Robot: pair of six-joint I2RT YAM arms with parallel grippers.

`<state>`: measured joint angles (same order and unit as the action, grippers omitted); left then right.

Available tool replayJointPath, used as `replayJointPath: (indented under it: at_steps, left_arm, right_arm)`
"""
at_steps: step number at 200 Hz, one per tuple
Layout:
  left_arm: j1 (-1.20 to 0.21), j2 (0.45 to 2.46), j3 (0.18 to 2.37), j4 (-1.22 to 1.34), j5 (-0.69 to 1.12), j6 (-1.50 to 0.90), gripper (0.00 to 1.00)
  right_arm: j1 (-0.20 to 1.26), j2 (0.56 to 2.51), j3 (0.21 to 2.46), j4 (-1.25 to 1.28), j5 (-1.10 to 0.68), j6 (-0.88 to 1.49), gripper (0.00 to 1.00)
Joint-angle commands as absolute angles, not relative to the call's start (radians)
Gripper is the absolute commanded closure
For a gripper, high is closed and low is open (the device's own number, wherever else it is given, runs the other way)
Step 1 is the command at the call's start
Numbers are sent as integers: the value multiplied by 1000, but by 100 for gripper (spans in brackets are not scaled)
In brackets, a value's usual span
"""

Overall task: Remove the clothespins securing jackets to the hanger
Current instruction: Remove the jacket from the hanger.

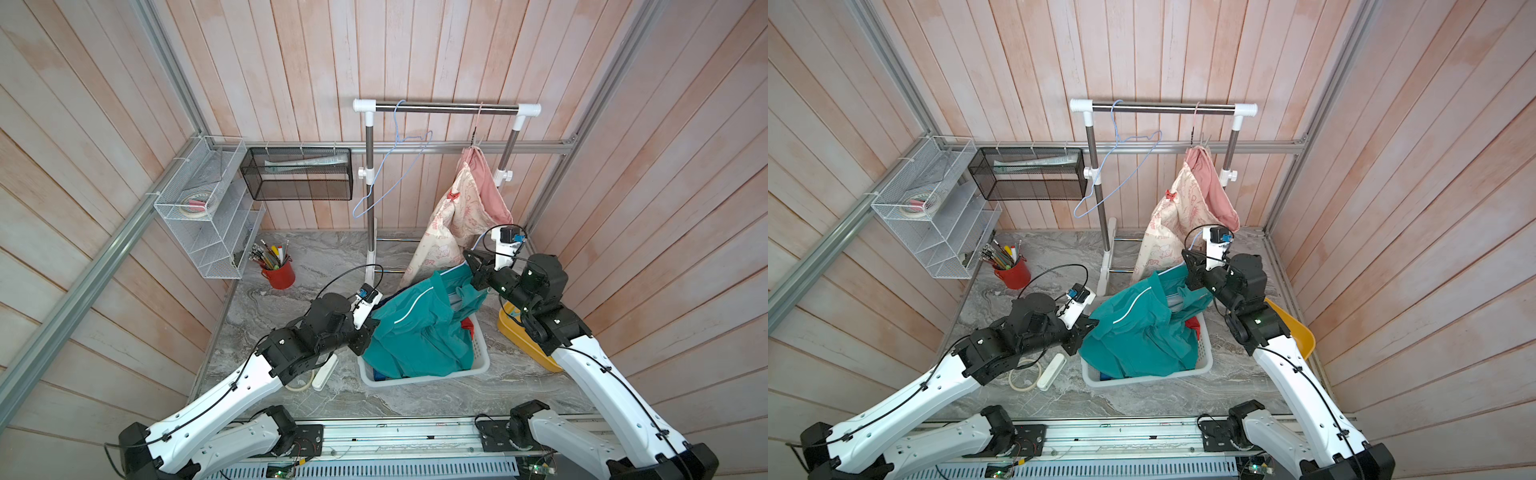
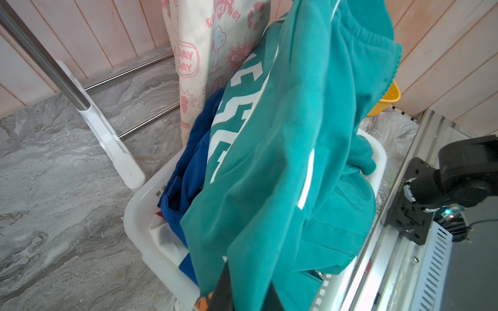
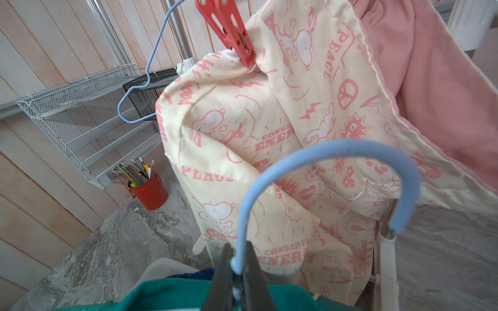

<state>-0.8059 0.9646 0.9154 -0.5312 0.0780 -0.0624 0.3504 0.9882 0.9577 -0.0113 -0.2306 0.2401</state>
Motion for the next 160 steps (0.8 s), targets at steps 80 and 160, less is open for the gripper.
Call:
replayJointPath:
  at_steps: [80, 160]
  left_arm:
    - [-802, 665, 748, -328, -129, -308, 100]
    - [-802, 497, 641, -229, -383, -430, 100]
  right_arm:
    - [273, 1079, 958, -3, -158, 261, 100]
    - [140, 1072, 944, -86, -118, 274, 100]
